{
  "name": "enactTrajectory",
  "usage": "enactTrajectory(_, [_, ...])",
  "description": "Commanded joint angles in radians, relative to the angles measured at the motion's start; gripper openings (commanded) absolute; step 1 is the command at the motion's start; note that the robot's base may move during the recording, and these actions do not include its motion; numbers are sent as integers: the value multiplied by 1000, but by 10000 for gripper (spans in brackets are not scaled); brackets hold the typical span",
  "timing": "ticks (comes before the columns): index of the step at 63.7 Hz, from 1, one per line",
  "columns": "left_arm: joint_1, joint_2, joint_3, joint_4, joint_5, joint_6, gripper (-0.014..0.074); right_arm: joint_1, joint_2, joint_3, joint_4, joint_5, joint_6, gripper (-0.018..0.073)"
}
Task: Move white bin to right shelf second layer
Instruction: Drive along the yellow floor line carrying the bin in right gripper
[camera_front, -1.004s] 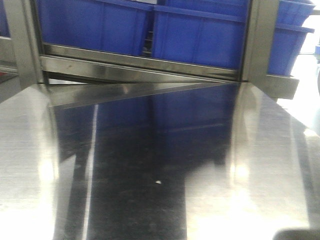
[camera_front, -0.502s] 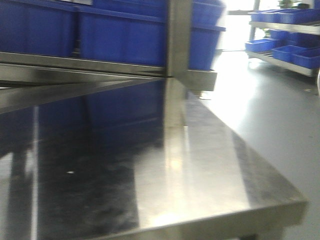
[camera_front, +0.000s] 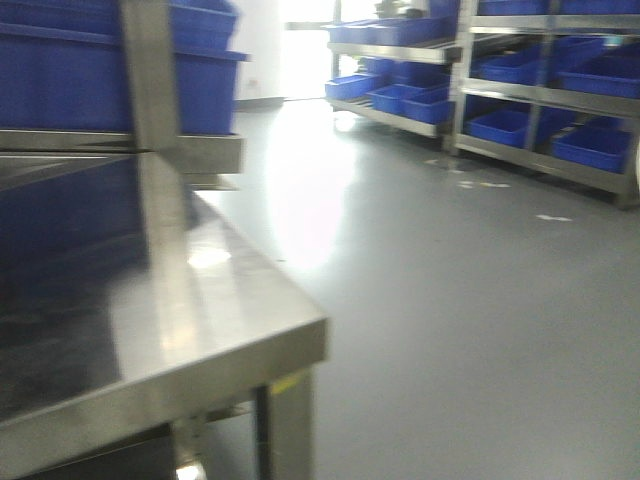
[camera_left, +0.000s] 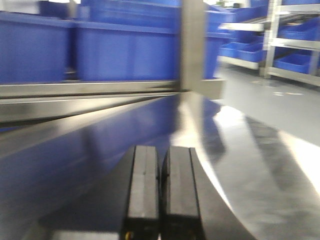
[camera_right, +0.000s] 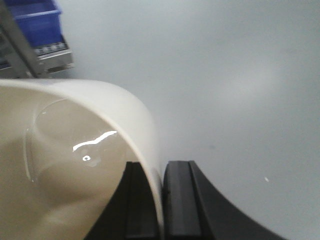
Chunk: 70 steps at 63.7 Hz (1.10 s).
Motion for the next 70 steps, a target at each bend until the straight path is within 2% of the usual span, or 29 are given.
enactTrajectory(1, [0, -16, 37, -6, -84, -3, 85, -5, 1, -28, 0, -86, -3, 56])
enactTrajectory(70, [0, -16, 37, -6, -84, -3, 85, -5, 1, -28, 0, -86, -3, 56])
